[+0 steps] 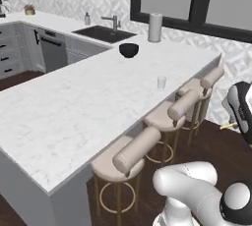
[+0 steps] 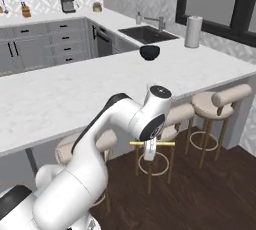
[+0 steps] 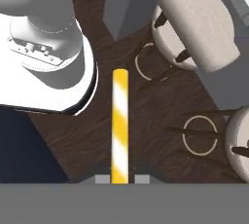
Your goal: Take a straw from the drawer in front and place it inside the glass cup on the dining counter.
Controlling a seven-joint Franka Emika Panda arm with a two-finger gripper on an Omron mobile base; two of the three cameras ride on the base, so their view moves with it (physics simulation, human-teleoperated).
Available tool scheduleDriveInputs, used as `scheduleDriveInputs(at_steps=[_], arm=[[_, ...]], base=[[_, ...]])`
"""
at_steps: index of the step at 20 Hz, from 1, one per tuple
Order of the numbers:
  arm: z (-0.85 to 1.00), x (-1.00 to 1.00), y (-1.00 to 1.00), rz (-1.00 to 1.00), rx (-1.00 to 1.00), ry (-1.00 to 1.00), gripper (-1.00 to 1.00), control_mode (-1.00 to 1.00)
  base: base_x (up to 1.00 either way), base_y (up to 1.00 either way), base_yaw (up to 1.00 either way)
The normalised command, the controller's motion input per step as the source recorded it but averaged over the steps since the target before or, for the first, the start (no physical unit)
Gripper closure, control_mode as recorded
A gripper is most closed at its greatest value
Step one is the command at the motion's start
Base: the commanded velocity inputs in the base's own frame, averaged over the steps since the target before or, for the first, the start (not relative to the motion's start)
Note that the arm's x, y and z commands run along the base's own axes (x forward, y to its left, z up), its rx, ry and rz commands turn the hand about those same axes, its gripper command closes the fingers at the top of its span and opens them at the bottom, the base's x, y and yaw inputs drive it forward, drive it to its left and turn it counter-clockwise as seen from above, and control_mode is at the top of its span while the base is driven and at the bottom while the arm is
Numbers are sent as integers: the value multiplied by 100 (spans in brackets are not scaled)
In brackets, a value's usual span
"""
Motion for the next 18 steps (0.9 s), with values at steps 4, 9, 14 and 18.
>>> scheduleDriveInputs(at_steps=[4, 9, 14, 18], arm=[[0, 0, 0, 0, 0, 0, 100, 100], [0, 0, 0, 0, 0, 0, 100, 100], [0, 0, 0, 0, 0, 0, 100, 100], [0, 0, 0, 0, 0, 0, 100, 100]], base=[[37, -88, 35], [34, -79, 37], [19, -70, 39], [29, -47, 40]])
